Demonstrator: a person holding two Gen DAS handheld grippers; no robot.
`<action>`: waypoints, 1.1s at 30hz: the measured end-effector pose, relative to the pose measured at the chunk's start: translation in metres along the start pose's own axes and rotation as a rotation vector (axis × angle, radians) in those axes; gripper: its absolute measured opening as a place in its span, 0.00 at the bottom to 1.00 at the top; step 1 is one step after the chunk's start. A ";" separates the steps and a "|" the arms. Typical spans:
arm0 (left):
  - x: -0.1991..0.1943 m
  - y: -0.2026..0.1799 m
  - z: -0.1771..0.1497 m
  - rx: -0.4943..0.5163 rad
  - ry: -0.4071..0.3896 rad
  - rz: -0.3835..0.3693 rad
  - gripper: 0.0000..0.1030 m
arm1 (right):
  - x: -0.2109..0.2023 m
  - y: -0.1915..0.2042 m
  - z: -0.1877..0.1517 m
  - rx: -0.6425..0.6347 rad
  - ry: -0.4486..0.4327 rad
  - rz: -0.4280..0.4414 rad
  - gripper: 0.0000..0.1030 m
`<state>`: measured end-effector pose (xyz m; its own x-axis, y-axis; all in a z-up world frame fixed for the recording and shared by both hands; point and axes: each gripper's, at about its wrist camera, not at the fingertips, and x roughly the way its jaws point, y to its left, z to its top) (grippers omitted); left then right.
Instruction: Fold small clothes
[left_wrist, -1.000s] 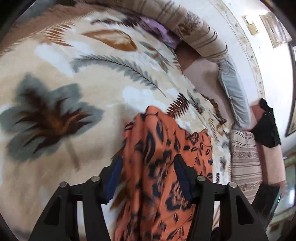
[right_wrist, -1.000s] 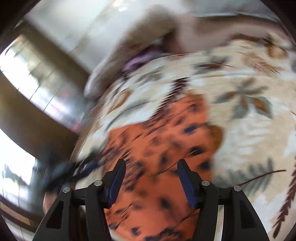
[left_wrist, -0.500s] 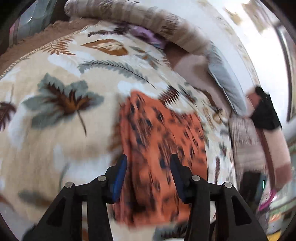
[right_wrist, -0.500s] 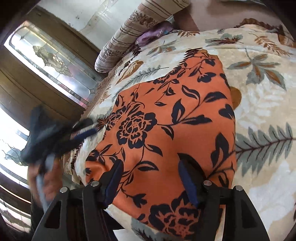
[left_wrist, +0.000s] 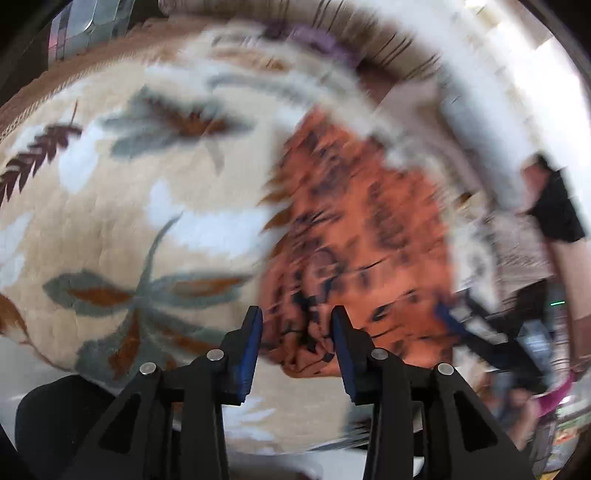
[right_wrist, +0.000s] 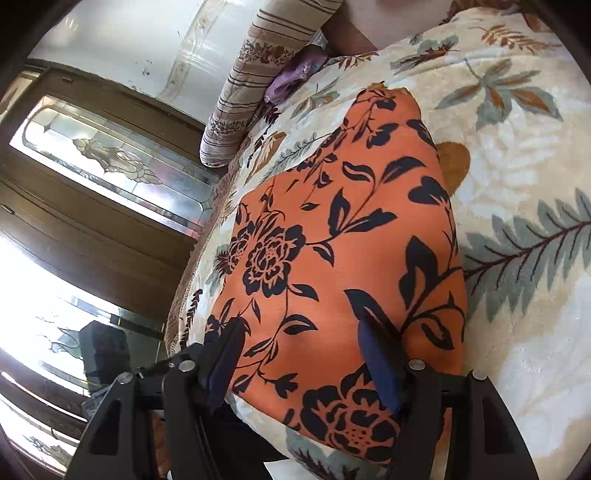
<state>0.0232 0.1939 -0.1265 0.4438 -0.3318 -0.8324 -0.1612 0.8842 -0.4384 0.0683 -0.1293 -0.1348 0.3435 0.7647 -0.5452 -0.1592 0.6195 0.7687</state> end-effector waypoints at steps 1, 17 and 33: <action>0.001 0.002 -0.001 -0.018 0.003 0.014 0.38 | -0.003 0.000 0.000 0.015 -0.002 0.002 0.66; -0.061 -0.045 -0.010 0.191 -0.240 0.321 0.67 | -0.031 0.042 -0.003 -0.086 -0.040 -0.071 0.76; -0.058 -0.045 -0.007 0.199 -0.234 0.334 0.67 | -0.002 0.048 0.056 -0.110 -0.052 -0.095 0.77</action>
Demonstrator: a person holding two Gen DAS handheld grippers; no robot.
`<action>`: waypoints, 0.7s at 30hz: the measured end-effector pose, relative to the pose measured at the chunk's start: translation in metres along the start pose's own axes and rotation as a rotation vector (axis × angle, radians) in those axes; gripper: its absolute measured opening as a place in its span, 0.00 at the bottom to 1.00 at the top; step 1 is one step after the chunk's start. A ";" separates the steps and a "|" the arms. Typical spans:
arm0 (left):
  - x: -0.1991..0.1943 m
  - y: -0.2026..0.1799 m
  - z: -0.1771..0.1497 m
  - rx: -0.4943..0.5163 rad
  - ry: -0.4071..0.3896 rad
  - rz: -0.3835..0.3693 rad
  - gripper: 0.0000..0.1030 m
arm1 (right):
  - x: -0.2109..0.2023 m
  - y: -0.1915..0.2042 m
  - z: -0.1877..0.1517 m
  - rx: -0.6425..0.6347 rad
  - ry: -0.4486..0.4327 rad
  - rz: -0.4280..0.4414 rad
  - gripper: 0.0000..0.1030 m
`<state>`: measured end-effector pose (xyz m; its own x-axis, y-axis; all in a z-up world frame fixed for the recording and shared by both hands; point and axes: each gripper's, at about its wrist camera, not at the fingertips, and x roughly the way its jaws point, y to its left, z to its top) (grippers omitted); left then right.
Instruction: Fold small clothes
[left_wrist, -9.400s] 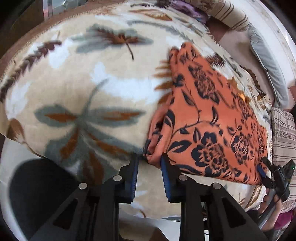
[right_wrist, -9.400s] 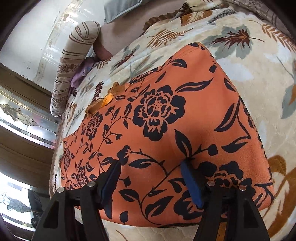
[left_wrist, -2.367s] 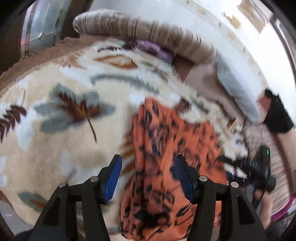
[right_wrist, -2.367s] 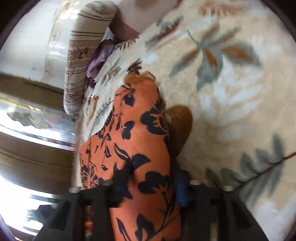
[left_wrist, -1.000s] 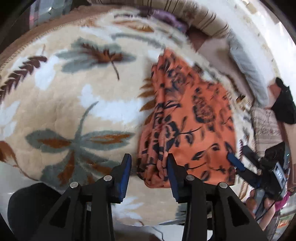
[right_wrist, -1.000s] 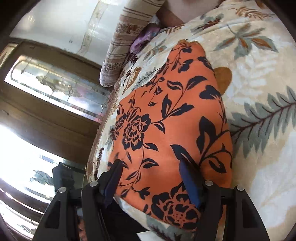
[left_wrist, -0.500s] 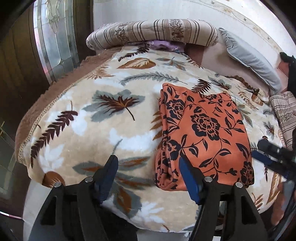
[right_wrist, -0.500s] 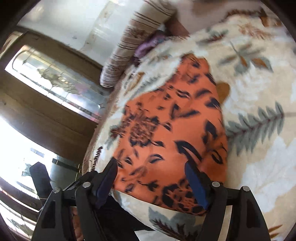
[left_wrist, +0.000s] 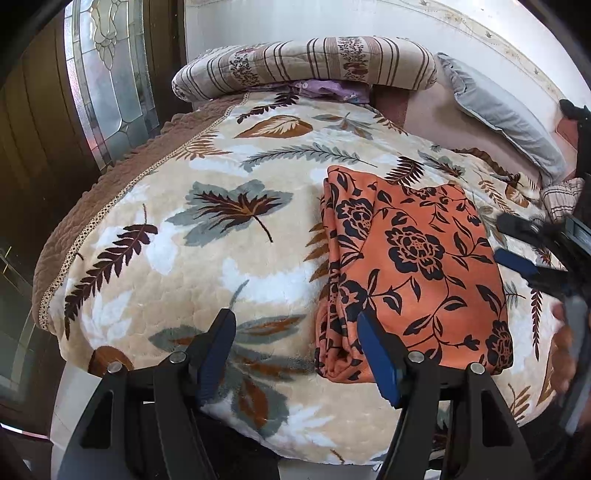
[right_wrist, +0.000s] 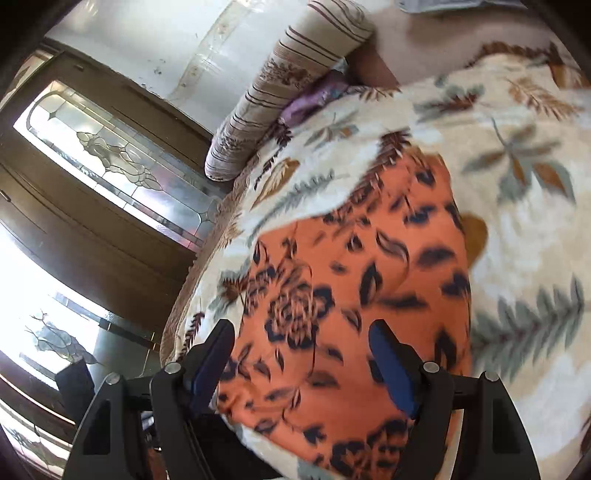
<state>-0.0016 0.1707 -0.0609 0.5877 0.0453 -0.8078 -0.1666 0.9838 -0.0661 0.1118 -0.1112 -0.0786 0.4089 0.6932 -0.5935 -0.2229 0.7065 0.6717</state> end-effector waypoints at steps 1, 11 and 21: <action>0.001 0.001 0.000 -0.005 0.003 -0.008 0.67 | 0.013 -0.014 0.007 0.026 0.020 -0.030 0.78; 0.060 0.020 0.039 -0.131 0.091 -0.261 0.73 | -0.015 -0.062 0.006 0.122 -0.033 -0.083 0.78; 0.134 -0.014 0.053 -0.101 0.273 -0.403 0.41 | 0.055 -0.075 0.003 0.129 0.153 -0.057 0.50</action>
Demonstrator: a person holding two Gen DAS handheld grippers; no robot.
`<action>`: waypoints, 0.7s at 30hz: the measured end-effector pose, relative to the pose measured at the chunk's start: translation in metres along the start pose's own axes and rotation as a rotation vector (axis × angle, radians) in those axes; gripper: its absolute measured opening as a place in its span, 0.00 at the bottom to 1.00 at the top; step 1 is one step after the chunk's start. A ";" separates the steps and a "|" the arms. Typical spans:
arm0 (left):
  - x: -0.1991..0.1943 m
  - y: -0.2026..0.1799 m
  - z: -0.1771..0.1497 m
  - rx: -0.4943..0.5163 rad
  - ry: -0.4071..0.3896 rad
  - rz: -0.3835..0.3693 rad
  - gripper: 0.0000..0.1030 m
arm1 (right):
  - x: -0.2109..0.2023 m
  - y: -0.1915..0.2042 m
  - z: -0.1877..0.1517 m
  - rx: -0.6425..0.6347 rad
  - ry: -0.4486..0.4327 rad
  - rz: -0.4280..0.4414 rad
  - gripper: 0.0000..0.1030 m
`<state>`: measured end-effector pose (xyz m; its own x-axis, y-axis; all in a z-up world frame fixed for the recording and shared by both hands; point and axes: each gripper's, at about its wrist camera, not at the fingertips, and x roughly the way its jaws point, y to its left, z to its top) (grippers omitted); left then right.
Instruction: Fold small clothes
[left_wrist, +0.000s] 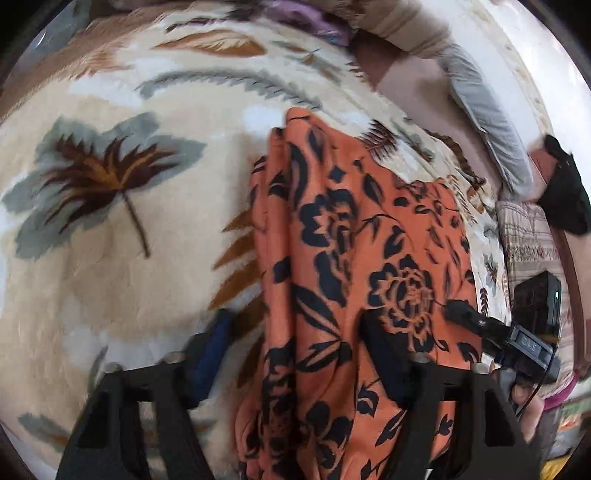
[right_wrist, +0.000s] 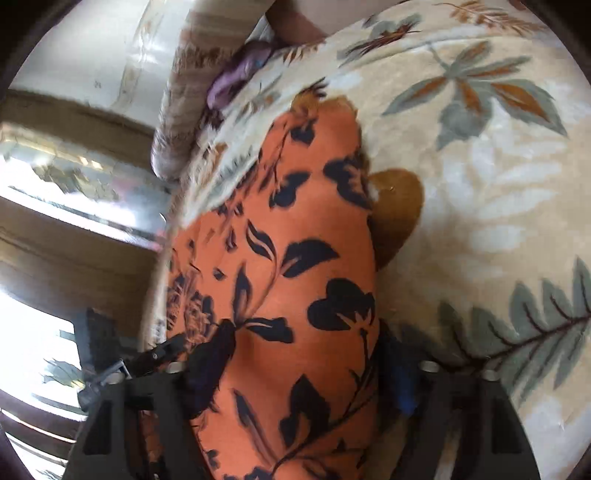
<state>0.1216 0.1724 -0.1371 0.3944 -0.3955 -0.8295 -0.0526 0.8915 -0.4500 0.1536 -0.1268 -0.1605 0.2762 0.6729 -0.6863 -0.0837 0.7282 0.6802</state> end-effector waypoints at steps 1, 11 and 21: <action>0.003 -0.002 0.000 -0.018 0.023 -0.036 0.35 | -0.001 0.001 0.001 -0.005 0.002 0.001 0.47; -0.030 -0.094 0.021 0.109 -0.158 -0.050 0.26 | -0.090 0.054 0.037 -0.246 -0.178 -0.033 0.36; 0.073 -0.157 0.041 0.202 -0.057 0.173 0.59 | -0.113 -0.109 0.060 0.104 -0.230 -0.239 0.46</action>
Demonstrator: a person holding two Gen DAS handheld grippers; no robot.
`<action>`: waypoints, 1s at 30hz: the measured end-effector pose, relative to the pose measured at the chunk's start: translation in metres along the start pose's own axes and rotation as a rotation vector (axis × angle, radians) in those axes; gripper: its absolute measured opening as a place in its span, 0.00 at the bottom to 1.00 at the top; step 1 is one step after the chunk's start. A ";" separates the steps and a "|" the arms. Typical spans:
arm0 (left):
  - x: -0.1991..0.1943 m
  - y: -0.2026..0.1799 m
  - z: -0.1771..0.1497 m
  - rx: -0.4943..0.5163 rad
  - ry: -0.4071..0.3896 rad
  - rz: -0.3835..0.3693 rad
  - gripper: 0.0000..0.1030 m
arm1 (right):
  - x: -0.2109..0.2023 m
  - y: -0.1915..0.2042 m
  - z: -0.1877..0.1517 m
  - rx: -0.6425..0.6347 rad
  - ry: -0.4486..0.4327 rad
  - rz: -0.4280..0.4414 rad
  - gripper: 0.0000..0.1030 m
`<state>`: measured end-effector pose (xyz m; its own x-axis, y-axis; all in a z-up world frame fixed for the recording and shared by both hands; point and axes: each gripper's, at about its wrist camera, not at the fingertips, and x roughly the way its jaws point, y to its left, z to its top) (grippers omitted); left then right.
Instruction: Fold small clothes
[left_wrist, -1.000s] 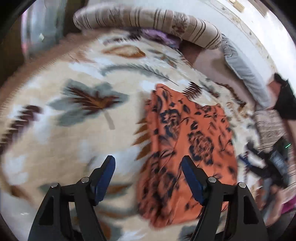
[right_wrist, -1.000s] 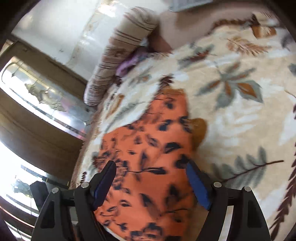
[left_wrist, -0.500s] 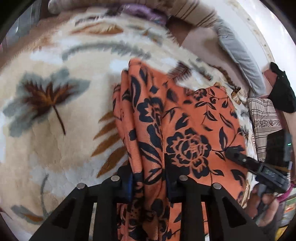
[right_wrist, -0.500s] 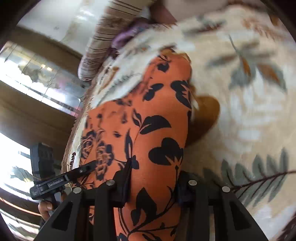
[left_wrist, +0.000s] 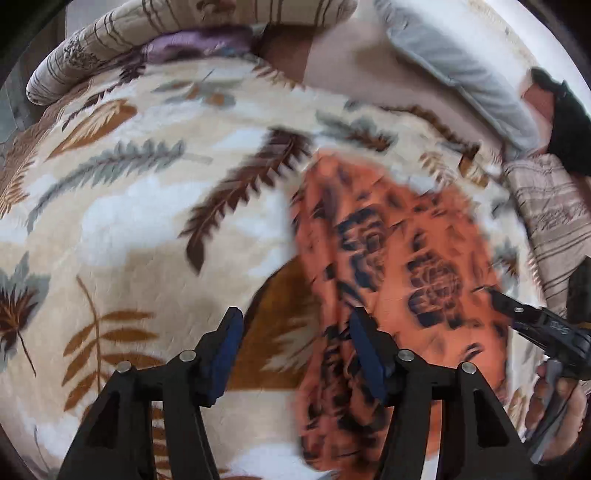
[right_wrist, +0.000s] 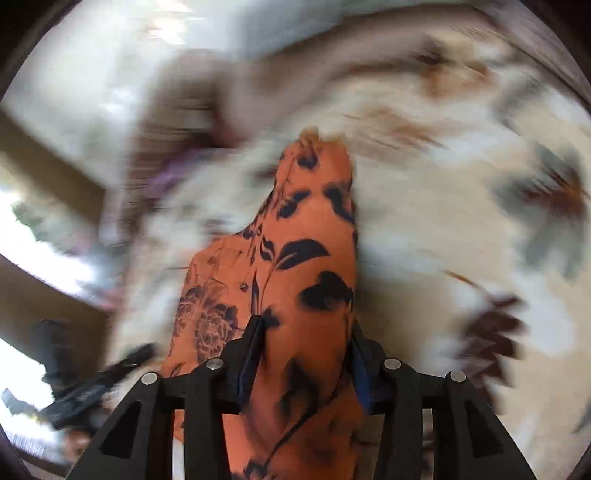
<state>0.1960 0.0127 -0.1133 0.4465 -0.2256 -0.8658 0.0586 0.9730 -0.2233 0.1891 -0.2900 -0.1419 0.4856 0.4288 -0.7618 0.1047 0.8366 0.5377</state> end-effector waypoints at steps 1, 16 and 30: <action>-0.005 0.003 -0.006 -0.004 -0.020 0.009 0.59 | -0.009 -0.003 -0.009 -0.001 -0.027 0.030 0.47; -0.107 -0.007 -0.063 0.047 -0.200 0.151 0.69 | -0.022 0.092 -0.059 -0.285 -0.038 -0.080 0.71; -0.202 -0.055 -0.106 0.075 -0.392 0.147 0.85 | -0.145 0.121 -0.137 -0.374 -0.297 -0.292 0.87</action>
<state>0.0078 -0.0001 0.0259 0.7601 -0.0630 -0.6467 0.0276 0.9975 -0.0648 0.0122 -0.2037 -0.0159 0.7118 0.0916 -0.6964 -0.0172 0.9934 0.1130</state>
